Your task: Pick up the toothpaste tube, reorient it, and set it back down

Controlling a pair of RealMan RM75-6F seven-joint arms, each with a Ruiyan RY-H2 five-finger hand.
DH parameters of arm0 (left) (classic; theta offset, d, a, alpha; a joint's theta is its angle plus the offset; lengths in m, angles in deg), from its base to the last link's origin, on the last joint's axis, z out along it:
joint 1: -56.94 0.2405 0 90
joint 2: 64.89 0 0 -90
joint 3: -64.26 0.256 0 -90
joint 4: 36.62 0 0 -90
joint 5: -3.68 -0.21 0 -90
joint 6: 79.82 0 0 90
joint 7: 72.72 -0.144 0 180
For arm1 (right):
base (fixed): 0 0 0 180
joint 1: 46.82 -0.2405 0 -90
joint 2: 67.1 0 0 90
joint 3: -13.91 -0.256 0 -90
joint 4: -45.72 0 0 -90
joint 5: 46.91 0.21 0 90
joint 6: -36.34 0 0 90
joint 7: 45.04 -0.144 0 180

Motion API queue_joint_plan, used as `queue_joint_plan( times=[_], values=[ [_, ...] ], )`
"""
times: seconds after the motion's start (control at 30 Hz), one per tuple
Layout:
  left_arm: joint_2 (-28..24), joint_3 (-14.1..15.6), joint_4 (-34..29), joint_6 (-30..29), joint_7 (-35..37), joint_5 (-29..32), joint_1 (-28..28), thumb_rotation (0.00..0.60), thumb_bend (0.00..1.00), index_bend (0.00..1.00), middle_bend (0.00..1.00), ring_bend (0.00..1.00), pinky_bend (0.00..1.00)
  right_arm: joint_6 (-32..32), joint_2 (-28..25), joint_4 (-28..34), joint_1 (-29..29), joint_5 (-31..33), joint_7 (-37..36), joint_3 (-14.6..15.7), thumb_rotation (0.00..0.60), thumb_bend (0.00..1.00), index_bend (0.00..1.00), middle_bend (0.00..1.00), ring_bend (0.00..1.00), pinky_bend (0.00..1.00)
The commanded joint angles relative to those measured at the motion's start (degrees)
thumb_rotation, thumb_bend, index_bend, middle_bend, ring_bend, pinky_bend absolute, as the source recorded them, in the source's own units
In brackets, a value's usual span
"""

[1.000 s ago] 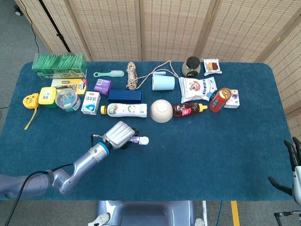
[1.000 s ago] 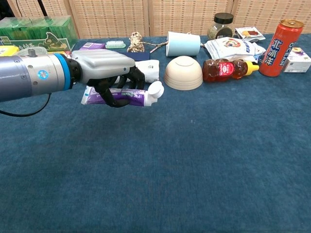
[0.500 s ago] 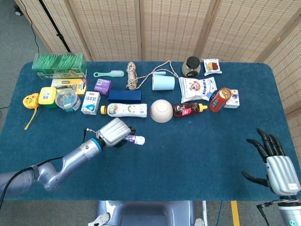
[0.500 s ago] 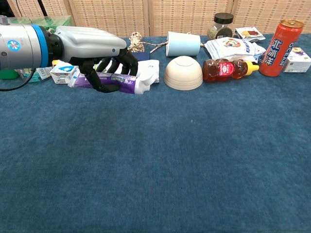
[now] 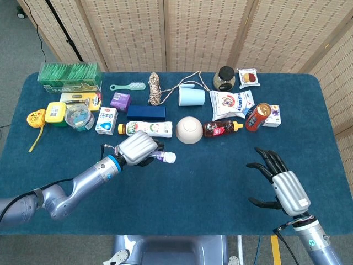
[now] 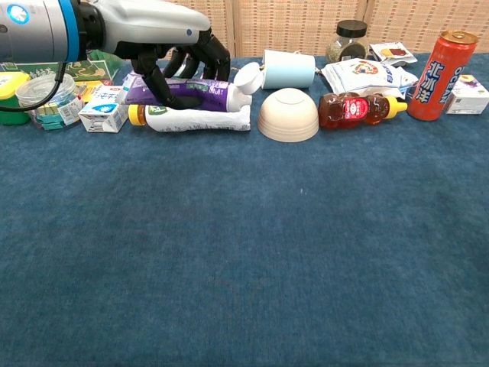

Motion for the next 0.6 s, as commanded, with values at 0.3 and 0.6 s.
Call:
queue_joint_plan(
  times=[0.3, 0.6],
  values=[
    [0.2, -2.1, -0.4, 3.7, -2.9, 5.3, -4.5, 0.600, 0.61, 0.62, 0.53, 0.57, 0.58, 4.2, 6.8, -3.3, -5.8, -0.6, -2.4, -0.6, 0.600, 0.00, 0.22, 0.00, 0.00, 0.00],
    [2.1, -2.7, 1.0, 7.1, -5.8, 11.1, -9.8, 0.600, 0.61, 0.62, 0.53, 0.57, 0.58, 5.6, 10.0, -4.3, -9.0, 0.4, -2.8, -1.3, 0.600, 0.00, 0.17, 0.00, 0.00, 0.00]
  ],
)
